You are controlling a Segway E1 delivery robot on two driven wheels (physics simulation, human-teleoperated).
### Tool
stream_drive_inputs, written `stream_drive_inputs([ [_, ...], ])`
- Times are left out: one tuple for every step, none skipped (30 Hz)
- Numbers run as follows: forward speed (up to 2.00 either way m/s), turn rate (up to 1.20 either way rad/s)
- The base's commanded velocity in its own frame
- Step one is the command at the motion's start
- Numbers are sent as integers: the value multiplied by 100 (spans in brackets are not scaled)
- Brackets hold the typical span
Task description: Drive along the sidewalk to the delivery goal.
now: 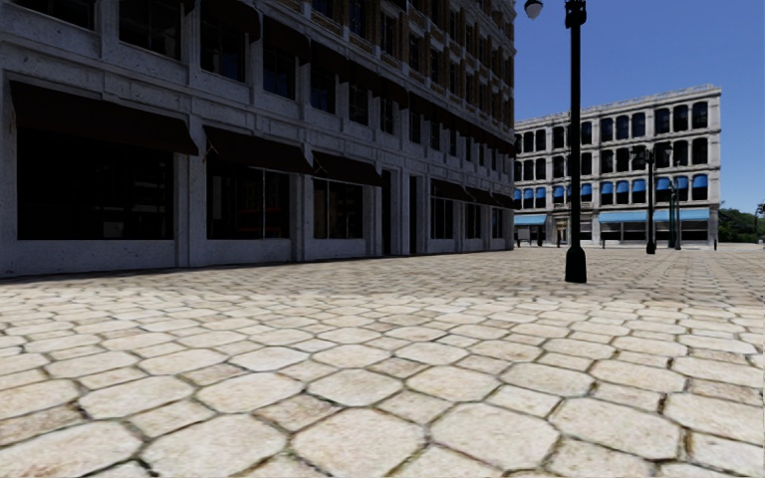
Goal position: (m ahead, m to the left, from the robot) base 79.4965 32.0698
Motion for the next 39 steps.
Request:
stream_drive_inputs([
  [200, 0],
  [200, 0],
  [200, -3],
  [200, -12],
  [200, -20],
  [200, -20],
  [200, -25],
  [200, -28],
  [200, -29],
  [200, -29],
  [200, -29],
  [200, -29],
  [200, -29],
  [200, -29],
  [200, -29],
  [200, -29],
  [200, -29],
  [200, -29],
  [200, -29],
  [200, -29],
  [200, -29],
  [200, -29],
  [200, -29],
  [200, -29],
  [200, -29],
  [200, -29],
  [200, -29],
  [200, -29],
  [200, -29],
  [200, -29],
  [200, -29],
  [200, -29],
  [200, -29],
  [200, -29],
  [200, -29],
  [200, -26],
  [200, -19],
  [200, -19],
  [200, -9],
])
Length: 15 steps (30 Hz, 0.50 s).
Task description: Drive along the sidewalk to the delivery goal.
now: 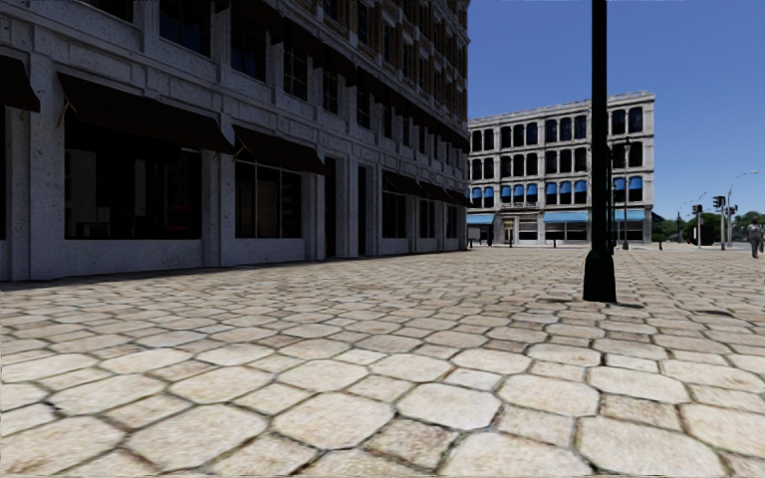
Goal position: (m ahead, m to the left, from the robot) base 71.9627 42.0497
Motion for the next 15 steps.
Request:
stream_drive_inputs([
  [200, 0],
  [200, 0],
  [200, 0],
  [200, 0],
  [200, 0],
  [200, 0],
  [200, 0],
  [200, 0],
  [200, 0],
  [200, 0],
  [200, 0],
  [200, 0],
  [200, 0],
  [200, 0],
  [200, 0],
])
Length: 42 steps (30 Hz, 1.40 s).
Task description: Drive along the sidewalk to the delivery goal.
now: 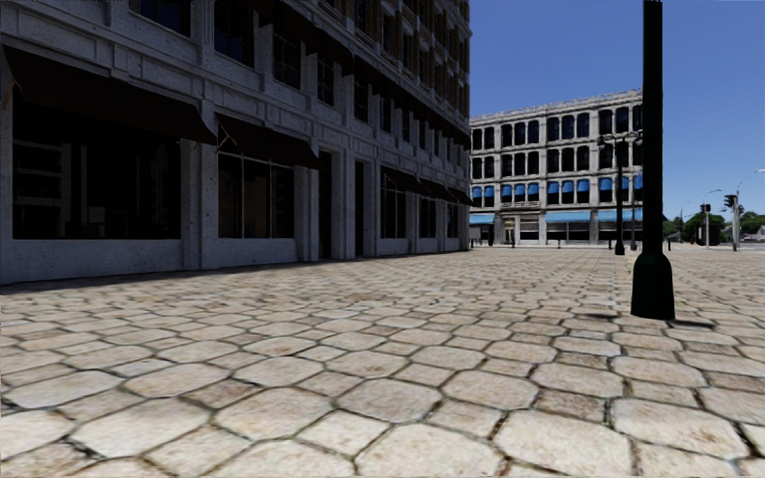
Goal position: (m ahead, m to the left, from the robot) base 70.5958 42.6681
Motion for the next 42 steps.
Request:
stream_drive_inputs([
  [200, 0],
  [200, 0],
  [200, -10],
  [200, -21],
  [200, -24],
  [200, -25],
  [200, -25],
  [200, -25],
  [200, -25],
  [200, -25],
  [200, -25],
  [200, -25],
  [200, -25],
  [200, -25],
  [200, -25],
  [200, -25],
  [200, -25],
  [200, -25],
  [200, -25],
  [200, -25],
  [200, -25],
  [200, -25],
  [200, -25],
  [200, -25],
  [200, -25],
  [200, -25],
  [200, -25],
  [200, -25],
  [200, -25],
  [200, -25],
  [200, -25],
  [200, -24],
  [200, -20],
  [200, -12],
  [200, -9],
  [200, -8],
  [200, -8],
  [200, -7],
  [200, -4],
  [200, 0],
  [200, 0],
  [200, 0],
])
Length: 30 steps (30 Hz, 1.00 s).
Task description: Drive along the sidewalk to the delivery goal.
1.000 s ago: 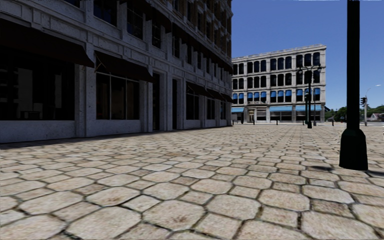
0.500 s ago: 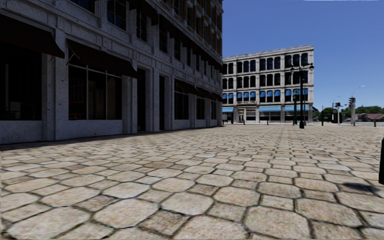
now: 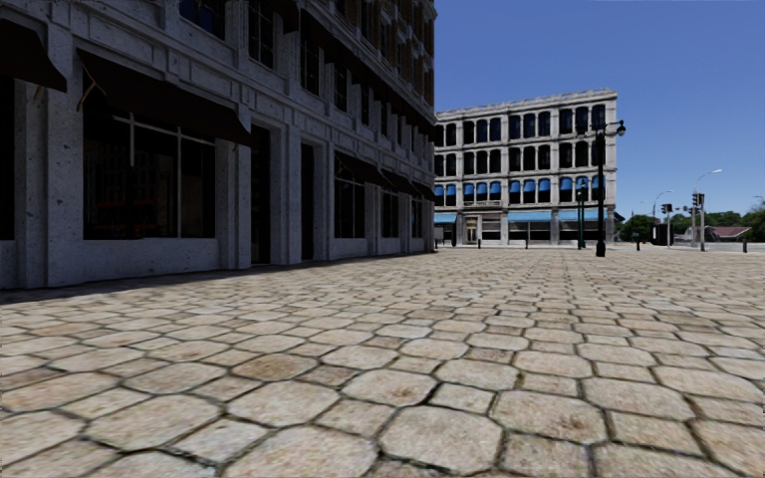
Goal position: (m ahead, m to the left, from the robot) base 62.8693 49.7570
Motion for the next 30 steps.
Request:
stream_drive_inputs([
  [200, 0],
  [200, 0],
  [200, 0],
  [200, 0],
  [200, 0],
  [200, 0],
  [200, 0],
  [200, 0],
  [200, 0],
  [200, 0],
  [200, 0],
  [200, 0],
  [200, 0],
  [200, 0],
  [200, 0],
  [200, 0],
  [200, 0],
  [200, 0],
  [200, 0],
  [200, 0],
  [200, 0],
  [200, 0],
  [200, 0],
  [200, 0],
  [200, 0],
  [200, 0],
  [200, 0],
  [200, 0],
  [200, 0],
  [200, 0],
])
